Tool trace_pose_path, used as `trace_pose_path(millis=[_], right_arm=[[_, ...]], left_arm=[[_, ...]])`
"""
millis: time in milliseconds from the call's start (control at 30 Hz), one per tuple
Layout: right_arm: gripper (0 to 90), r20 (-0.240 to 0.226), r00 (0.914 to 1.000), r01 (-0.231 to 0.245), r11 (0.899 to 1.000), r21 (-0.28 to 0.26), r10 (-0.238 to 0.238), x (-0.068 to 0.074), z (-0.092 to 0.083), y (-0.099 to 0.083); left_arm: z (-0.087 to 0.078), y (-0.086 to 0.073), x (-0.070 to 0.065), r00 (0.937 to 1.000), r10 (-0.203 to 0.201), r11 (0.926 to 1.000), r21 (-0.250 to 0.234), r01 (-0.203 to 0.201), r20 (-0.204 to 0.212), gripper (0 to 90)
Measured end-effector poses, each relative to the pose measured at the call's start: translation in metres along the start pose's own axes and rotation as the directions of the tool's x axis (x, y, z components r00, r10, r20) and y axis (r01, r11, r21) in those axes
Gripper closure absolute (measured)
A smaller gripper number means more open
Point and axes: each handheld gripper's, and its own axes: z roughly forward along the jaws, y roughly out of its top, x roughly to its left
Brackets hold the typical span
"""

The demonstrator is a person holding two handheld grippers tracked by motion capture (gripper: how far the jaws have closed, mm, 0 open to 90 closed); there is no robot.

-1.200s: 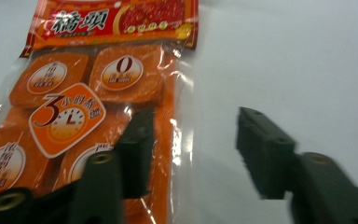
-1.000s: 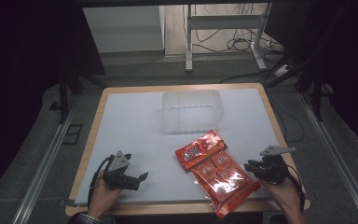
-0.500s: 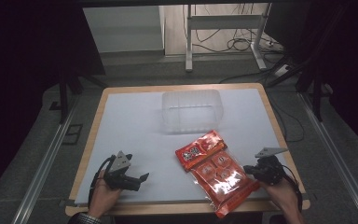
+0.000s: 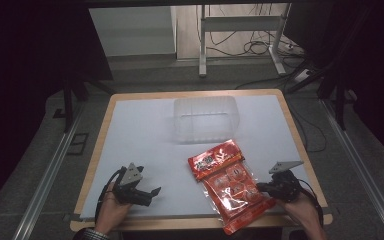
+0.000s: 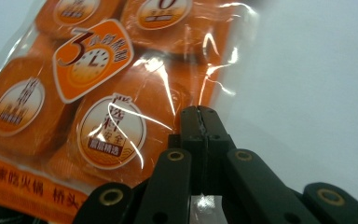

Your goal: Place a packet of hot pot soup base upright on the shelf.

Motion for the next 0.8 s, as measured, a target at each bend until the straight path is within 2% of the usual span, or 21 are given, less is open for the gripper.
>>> trace_pose_path(millis=[100, 133, 167, 200, 267, 367, 400, 467, 533, 567, 733, 800], right_arm=[[89.5, -0.017, 0.9996, 0.025, 1.000, 0.005, -0.024, 0.004, 0.001, 0.000], [89.5, -0.031, 0.9983, 0.049, 0.999, 0.005, -0.049, 0.008, 0.002, 0.000], [89.5, -0.031, 0.9983, 0.049, 0.999, 0.005, -0.049, 0.008, 0.002, 0.000], [89.5, -0.038, 0.9960, 0.081, 0.997, 0.006, -0.081, 0.013, 0.004, 0.001], [89.5, -0.043, 0.9933, 0.108, 0.994, 0.008, -0.107, 0.017, 0.005, 0.002], [89.5, -0.057, 0.9908, 0.123, 0.992, 0.009, -0.123, 0.020, 0.007, 0.002], [89.5, -0.085, 0.9880, 0.130, 0.992, 0.005, -0.129, 0.023, 0.009, 0.003], [89.5, -0.090, 0.9870, 0.134, 0.991, 0.005, -0.133, 0.025, 0.009, 0.003], [89.5, -0.123, 0.9809, 0.153, 0.988, 0.003, -0.151, 0.031, 0.012, 0.005], [89.5, -0.123, 0.9809, 0.153, 0.988, 0.003, -0.151, 0.031, 0.012, 0.005], [89.4, -0.165, 0.9660, 0.202, 0.979, 0.000, -0.199, 0.043, 0.018, 0.008], [89.4, -0.169, 0.9641, 0.208, 0.978, 0.000, -0.205, 0.045, 0.019, 0.009]], left_arm=[[0.000, 0.000, 0.000, 1.0000, 0.003, 1.0000, 0.001, -0.003, 0.002, 3.9], [0.001, 0.000, 0.000, 1.0000, 0.003, 1.0000, 0.007, -0.003, 0.005, 3.9], [0.001, 0.000, 0.000, 1.0000, 0.003, 1.0000, 0.007, -0.003, 0.005, 3.9], [0.001, 0.000, 0.000, 0.9999, 0.014, 0.9998, 0.012, -0.014, 0.007, 3.9], [0.002, 0.000, -0.001, 0.9998, 0.020, 0.9997, 0.014, -0.020, 0.008, 3.9], [0.002, 0.001, -0.001, 0.9997, 0.024, 0.9996, 0.016, -0.024, 0.009, 4.0], [0.002, 0.001, -0.001, 0.9997, 0.021, 0.9997, 0.011, -0.021, 0.010, 4.0], [0.002, 0.001, -0.001, 0.9997, 0.021, 0.9997, 0.010, -0.021, 0.009, 4.0], [0.001, 0.001, -0.001, 0.9998, 0.017, 0.9998, 0.008, -0.017, 0.009, 4.1], [0.001, 0.001, -0.001, 0.9998, 0.017, 0.9998, 0.008, -0.017, 0.009, 4.1], [0.002, 0.001, -0.001, 0.9999, 0.007, 1.0000, 0.006, -0.007, 0.011, 4.1], [0.002, 0.001, -0.001, 0.9999, 0.005, 1.0000, 0.005, -0.005, 0.010, 4.2]])
